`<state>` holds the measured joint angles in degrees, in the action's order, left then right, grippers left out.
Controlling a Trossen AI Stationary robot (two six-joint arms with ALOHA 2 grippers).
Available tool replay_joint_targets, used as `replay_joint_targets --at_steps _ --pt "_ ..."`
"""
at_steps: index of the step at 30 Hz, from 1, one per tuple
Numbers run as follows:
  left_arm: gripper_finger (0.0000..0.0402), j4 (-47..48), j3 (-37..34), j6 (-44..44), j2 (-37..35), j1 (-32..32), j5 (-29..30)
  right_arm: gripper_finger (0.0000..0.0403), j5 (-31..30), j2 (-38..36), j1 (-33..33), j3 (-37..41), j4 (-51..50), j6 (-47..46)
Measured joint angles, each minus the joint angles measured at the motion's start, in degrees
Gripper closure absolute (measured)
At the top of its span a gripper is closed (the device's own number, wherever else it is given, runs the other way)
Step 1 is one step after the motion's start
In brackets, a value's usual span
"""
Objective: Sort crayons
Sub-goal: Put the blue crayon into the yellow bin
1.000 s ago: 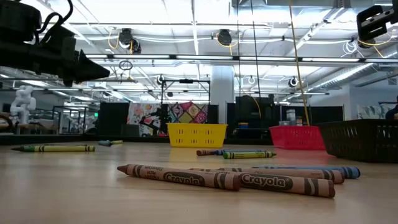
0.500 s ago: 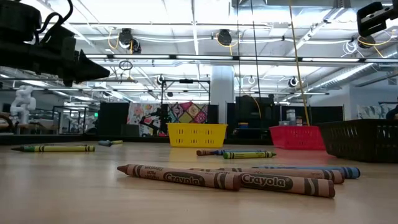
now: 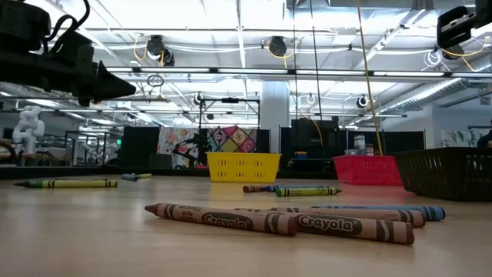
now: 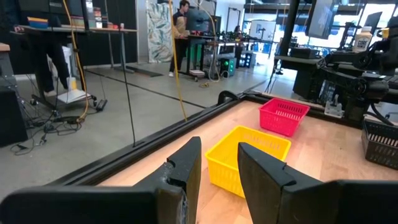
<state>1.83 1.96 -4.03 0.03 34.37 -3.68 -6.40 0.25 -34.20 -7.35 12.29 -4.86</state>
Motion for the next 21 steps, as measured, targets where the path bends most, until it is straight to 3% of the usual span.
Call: replay_joint_targets --at_steps 4,21 --pt "0.0292 -0.1 0.0 0.0 0.0 0.0 0.0 0.0355 -2.9 0.0 0.0 0.0 -1.1 0.0" --pt "0.0292 0.2 0.0 -0.1 0.0 0.0 -0.8 0.0355 -2.9 0.0 0.0 0.0 -5.0 0.0"
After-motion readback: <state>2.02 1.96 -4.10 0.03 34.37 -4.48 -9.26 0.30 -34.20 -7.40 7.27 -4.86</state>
